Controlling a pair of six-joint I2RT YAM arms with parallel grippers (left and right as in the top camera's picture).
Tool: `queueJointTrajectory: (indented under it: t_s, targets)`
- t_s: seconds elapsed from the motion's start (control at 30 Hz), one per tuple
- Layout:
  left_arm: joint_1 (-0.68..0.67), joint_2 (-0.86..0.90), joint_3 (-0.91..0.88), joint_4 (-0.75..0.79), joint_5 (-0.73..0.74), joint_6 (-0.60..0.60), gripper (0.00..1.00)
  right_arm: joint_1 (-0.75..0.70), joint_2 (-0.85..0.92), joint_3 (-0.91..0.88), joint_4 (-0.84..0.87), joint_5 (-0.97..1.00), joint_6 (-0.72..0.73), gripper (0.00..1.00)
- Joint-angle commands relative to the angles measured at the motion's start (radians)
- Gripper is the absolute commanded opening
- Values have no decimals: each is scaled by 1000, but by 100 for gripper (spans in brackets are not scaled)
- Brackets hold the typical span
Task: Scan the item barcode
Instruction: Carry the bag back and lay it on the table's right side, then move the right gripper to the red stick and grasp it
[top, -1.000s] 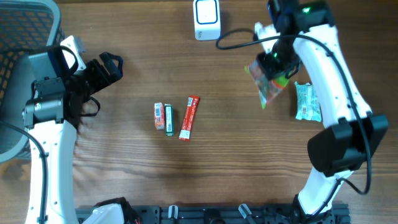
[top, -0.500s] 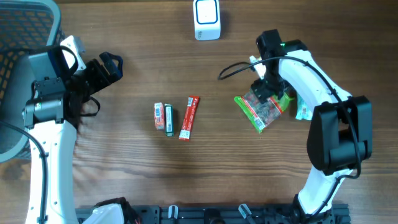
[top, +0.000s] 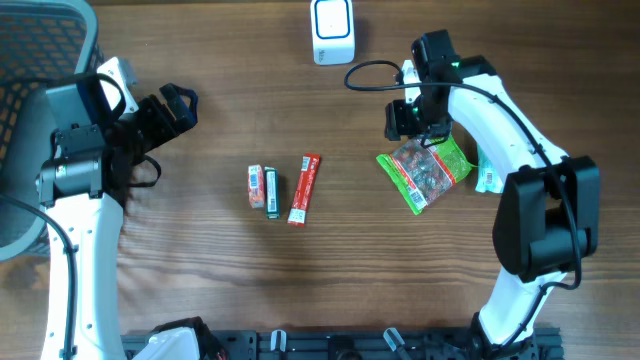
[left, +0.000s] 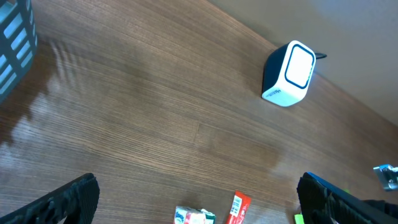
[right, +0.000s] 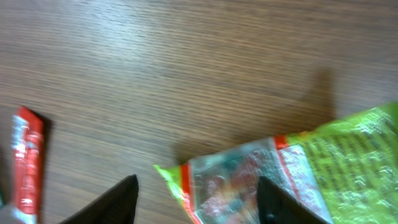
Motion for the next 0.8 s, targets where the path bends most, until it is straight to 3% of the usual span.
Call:
queueJointTrajectory:
  t_s: [0.0,0.13,0.43,0.5,0.63,0.67,0.7,0.77]
  targets:
    - [5,4,14,3,-5,18,100,13,-15,-83,47,-45,100,54]
    - [5,4,14,3,-5,17,100,13,-15,-196,100,10,85,54]
    - [5,4,14,3,-5,17,100,-40,-29,-183,-113,270,-69,62]
    - [5,4,14,3,-5,18,100,-39,-29,-164,-108,183,-76,63]
    - [5,4,14,3,-5,18,100,-35,-34,-122,-92,-338,-68,63]
    - [5,4,14,3,-5,17,100,-26,-34,-122,-82,-409,-31,68]
    - [5,4,14,3,-5,17,100,-6,-34,-123,-60,-420,22,88]
    - [5,4,14,3,-5,18,100,35,-34,-122,4,-411,93,100]
